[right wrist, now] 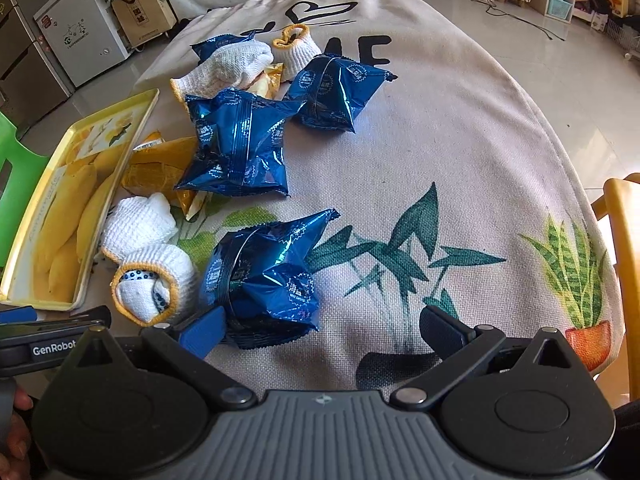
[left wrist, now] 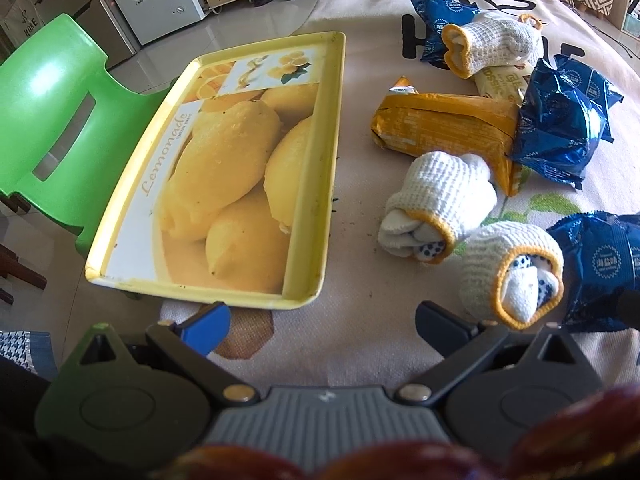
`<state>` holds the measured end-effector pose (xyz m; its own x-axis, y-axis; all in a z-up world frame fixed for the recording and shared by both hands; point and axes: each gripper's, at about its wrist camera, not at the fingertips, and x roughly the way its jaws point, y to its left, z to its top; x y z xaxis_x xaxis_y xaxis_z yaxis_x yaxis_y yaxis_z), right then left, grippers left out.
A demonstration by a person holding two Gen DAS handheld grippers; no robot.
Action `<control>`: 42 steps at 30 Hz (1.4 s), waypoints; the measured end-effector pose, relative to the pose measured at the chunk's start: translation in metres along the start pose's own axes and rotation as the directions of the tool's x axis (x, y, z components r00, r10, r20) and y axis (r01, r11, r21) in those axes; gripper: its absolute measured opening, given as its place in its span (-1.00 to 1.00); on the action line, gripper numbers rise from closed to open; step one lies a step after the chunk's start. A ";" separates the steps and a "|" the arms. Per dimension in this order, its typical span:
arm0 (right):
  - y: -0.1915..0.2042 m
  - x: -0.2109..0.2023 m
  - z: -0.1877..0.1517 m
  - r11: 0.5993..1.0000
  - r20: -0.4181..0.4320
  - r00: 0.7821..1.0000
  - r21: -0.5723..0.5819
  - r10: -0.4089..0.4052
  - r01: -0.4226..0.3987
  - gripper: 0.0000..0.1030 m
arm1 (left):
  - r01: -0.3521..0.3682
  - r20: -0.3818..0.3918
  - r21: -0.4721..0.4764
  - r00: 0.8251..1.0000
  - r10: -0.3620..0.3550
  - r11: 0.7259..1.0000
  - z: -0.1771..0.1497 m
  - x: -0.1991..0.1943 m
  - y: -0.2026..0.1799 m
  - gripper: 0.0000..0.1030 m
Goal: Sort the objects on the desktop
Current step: 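Position the left gripper over the rolled white glove while the right gripper nears a blue bag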
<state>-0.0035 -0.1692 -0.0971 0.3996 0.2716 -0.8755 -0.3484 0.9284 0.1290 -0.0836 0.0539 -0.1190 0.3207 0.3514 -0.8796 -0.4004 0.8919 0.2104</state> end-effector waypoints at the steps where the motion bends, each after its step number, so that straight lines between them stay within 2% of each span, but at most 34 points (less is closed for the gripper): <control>1: -0.001 0.001 0.000 1.000 0.002 1.000 0.010 -0.003 0.003 1.00 | -0.010 0.001 -0.002 1.000 0.010 1.000 0.001 0.001 -0.001 0.99; 5: -0.007 0.003 0.004 0.999 0.016 1.000 0.044 -0.021 0.020 1.00 | -0.046 0.010 -0.010 0.999 0.046 0.999 0.006 0.004 -0.003 0.99; 15: -0.019 0.009 0.012 0.987 0.026 0.999 0.155 -0.038 0.034 1.00 | -0.068 0.030 -0.012 0.997 0.068 0.998 0.024 0.011 -0.013 0.99; 24: -0.019 0.011 0.012 0.986 0.027 0.999 0.167 -0.032 0.027 1.00 | -0.078 0.018 -0.075 0.997 0.079 0.994 0.043 0.022 -0.010 0.99; 32: -0.018 0.013 0.012 0.985 0.021 0.999 0.170 -0.036 0.032 1.00 | -0.094 0.031 -0.061 0.995 0.096 0.994 0.061 0.030 -0.015 0.99; 42: -0.017 0.014 0.012 0.984 0.016 1.000 0.180 -0.014 0.011 1.00 | -0.022 0.006 -0.116 1.000 0.022 0.993 0.057 0.027 0.000 0.99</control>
<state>0.0185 -0.1778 -0.1061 0.4176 0.2628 -0.8698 -0.1862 0.9617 0.2012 -0.0255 0.0800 -0.1186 0.3168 0.3729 -0.8721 -0.5037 0.8452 0.1785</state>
